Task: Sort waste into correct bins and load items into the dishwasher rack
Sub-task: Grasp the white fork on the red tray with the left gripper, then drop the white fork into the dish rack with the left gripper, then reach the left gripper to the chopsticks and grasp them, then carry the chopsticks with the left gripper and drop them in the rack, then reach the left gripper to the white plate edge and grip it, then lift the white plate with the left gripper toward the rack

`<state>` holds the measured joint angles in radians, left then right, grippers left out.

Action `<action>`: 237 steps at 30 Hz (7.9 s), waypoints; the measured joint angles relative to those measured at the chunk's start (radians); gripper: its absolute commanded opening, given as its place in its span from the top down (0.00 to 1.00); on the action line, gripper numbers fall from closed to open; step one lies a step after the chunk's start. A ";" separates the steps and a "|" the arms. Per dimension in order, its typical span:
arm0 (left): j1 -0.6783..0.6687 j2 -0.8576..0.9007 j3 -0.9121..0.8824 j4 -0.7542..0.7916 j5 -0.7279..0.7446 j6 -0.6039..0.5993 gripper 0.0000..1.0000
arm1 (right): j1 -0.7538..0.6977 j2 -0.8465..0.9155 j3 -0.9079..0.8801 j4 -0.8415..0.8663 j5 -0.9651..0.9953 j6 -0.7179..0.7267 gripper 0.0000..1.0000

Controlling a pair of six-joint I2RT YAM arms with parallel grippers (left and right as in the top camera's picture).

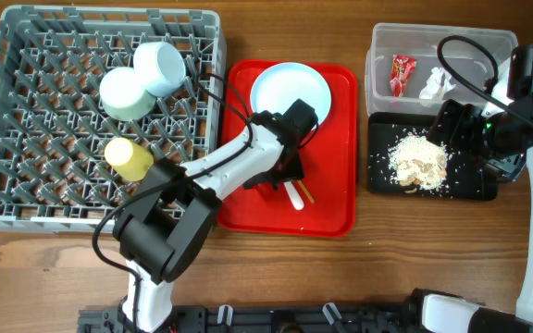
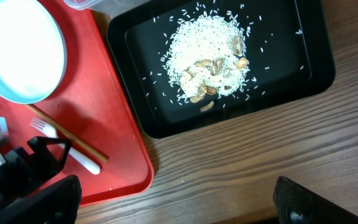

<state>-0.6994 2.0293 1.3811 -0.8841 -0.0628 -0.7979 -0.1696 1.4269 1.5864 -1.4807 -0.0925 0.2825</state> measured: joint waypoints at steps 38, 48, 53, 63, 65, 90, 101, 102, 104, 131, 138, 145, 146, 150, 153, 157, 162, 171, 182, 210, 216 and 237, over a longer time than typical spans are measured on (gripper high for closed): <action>0.165 -0.243 -0.002 0.069 0.019 0.213 0.96 | 0.000 0.000 0.000 -0.019 0.000 0.000 0.00; 0.417 -0.417 0.016 0.058 0.019 0.640 0.96 | 0.000 0.000 0.000 -0.019 0.000 0.000 0.00; 0.459 -0.367 0.016 0.081 0.019 0.763 0.91 | 0.000 0.000 0.000 -0.019 0.000 0.000 0.00; 0.463 -0.288 0.016 0.133 0.019 0.804 0.39 | 0.000 0.000 0.000 -0.019 0.000 0.000 0.00; 0.458 -0.298 0.016 0.133 0.032 0.800 0.37 | 0.000 0.000 0.000 -0.019 0.000 0.000 0.00; -0.034 0.031 0.027 0.143 -0.054 0.075 0.37 | 0.000 0.000 0.000 -0.019 0.000 0.000 0.00; -0.034 0.034 0.036 0.063 -0.071 0.056 0.92 | 0.000 0.000 0.000 -0.019 -0.004 0.000 0.00; -0.034 0.034 0.036 0.062 -0.071 0.055 0.94 | 0.000 0.000 0.000 -0.019 -0.004 0.000 0.00; -0.034 0.034 0.036 0.060 -0.071 0.055 0.96 | 0.000 0.000 0.000 -0.019 -0.004 0.000 0.00; 0.409 -0.397 0.069 -0.016 -0.072 0.626 0.96 | 0.000 0.000 0.000 -0.023 -0.004 0.000 0.00; 0.467 -0.275 0.069 0.005 -0.072 0.647 0.86 | 0.000 0.000 0.000 -0.023 -0.004 0.000 0.00; 0.467 -0.259 0.069 0.029 -0.068 0.658 0.48 | 0.000 0.000 0.000 -0.023 -0.004 0.000 0.00; 0.467 -0.259 0.069 0.028 -0.068 0.658 0.41 | 0.000 0.000 0.000 -0.023 -0.004 0.000 0.00; 0.462 -0.259 0.078 0.016 -0.040 0.658 0.21 | 0.000 0.000 0.000 -0.023 -0.004 0.000 0.00; 0.417 -0.262 0.137 0.051 0.032 0.660 0.09 | 0.000 0.000 0.000 -0.023 -0.004 0.000 0.00; 0.313 -0.279 0.177 0.224 0.085 0.678 0.03 | 0.000 0.000 0.000 -0.023 -0.004 0.000 0.00; 0.149 -0.219 0.190 0.383 0.116 0.846 0.00 | 0.000 0.000 0.000 -0.023 -0.004 0.000 0.00; 0.062 0.068 0.189 0.459 0.117 0.962 0.11 | 0.000 0.000 0.000 -0.023 -0.004 0.000 0.00; 0.057 0.145 0.195 0.209 0.117 0.982 0.56 | 0.000 0.000 0.000 -0.018 -0.004 0.000 0.00; -0.021 0.143 0.198 0.172 -0.016 0.980 0.96 | 0.000 0.000 0.000 -0.015 -0.004 0.000 0.00; -0.034 0.143 0.195 0.177 -0.134 0.980 0.96 | 0.000 0.000 0.000 -0.016 -0.004 0.000 0.00; -0.114 -0.095 0.175 0.170 -0.430 0.983 0.96 | 0.000 0.000 0.000 -0.022 -0.004 0.000 0.00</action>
<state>-0.8131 1.9347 1.5566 -0.7139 -0.4931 0.1856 -0.1696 1.4269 1.5864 -1.5028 -0.0963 0.2821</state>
